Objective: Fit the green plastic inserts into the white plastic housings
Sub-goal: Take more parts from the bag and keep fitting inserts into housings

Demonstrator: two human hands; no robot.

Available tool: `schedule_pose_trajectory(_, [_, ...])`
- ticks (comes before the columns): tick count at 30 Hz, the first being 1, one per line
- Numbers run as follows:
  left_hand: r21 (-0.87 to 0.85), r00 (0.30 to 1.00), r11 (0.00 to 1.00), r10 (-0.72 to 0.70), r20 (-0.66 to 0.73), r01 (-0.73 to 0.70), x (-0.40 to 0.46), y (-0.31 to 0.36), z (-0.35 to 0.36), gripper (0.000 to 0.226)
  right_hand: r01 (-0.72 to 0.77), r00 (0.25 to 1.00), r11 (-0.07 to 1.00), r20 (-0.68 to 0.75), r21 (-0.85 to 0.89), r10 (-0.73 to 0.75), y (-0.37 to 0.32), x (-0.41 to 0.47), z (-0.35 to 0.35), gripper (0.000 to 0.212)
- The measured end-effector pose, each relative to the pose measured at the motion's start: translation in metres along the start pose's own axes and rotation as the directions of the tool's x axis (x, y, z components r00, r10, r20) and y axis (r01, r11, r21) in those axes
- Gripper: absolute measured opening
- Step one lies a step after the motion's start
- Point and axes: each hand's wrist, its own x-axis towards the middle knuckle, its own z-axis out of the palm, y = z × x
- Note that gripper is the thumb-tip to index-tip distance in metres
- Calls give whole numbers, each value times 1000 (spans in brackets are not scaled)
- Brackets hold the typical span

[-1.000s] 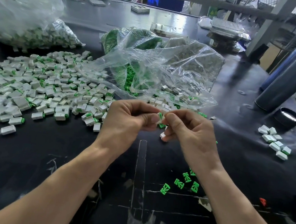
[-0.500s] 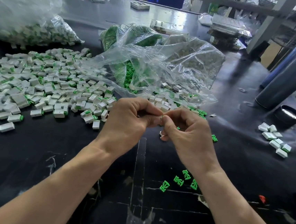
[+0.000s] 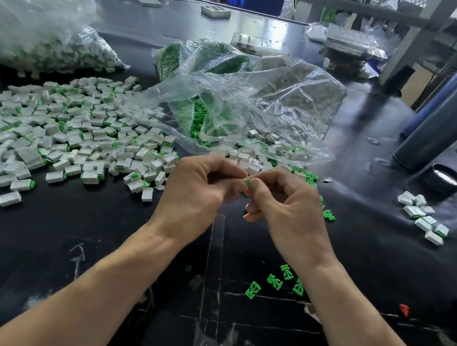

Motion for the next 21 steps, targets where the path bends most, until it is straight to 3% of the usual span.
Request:
schedule_pose_trajectory(4, [-116,995,989,-98,-26,94,3,-2,-3,12,-36,999,994,36,107,33,1,0,3,16])
schedule_pose_trajectory(9, [-124,993,985,-116,23,118,2,-4,-3,13,-42,999,999,22,33,42,4,-1,3,12])
schedule_pose_trajectory(15, [-110,987,982,-149,55,154,3,-3,-6,12,71,997,964,13,-258,-70,3,-1,-2,7])
schedule_pose_trajectory(21, [-113,988,982,-145,57,151,3,-1,-6,13,220,968,873,-15,-436,-251,-1,-2,4,5])
